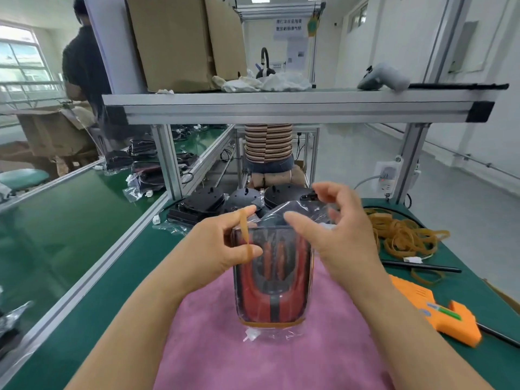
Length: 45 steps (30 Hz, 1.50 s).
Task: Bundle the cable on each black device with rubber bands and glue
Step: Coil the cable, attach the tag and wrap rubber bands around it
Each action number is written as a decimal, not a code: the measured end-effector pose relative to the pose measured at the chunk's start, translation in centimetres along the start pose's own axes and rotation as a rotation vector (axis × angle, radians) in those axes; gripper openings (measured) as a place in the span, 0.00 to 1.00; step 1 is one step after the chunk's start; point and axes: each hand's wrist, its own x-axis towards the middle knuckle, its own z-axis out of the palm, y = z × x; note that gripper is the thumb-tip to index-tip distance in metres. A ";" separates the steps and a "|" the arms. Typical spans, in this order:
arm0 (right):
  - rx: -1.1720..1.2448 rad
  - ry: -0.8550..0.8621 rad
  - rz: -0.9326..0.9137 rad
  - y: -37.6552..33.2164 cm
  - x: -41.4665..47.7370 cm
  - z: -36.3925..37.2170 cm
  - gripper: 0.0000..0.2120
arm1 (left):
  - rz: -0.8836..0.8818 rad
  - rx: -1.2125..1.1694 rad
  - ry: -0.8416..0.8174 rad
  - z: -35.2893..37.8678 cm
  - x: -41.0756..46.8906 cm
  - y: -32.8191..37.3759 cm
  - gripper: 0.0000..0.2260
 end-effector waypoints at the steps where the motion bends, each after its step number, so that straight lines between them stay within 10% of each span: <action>1: -0.108 0.056 -0.153 -1.0 -0.3 0.5 0.19 | 0.005 0.024 0.009 0.1 -0.1 0.2 0.32; 4: -0.429 -0.073 -0.359 -3.4 -1.4 2.3 0.15 | 0.034 0.101 0.007 0.7 -0.3 0.9 0.25; 8: -0.705 -0.280 -0.183 -4.2 -1.0 3.1 0.20 | 0.033 0.134 0.053 1.3 -1.0 1.9 0.26; 27: -0.331 -0.023 -0.020 -1.2 2.3 -2.0 0.17 | 0.118 0.137 0.027 1.4 -3.1 1.9 0.25; 34: -0.089 -0.079 0.277 1.6 1.7 -3.1 0.24 | 0.172 0.135 0.034 2.4 -3.2 2.0 0.22; 45: -0.397 -0.399 0.324 0.8 0.7 -5.7 0.20 | 0.150 0.115 0.005 2.3 -3.2 1.8 0.20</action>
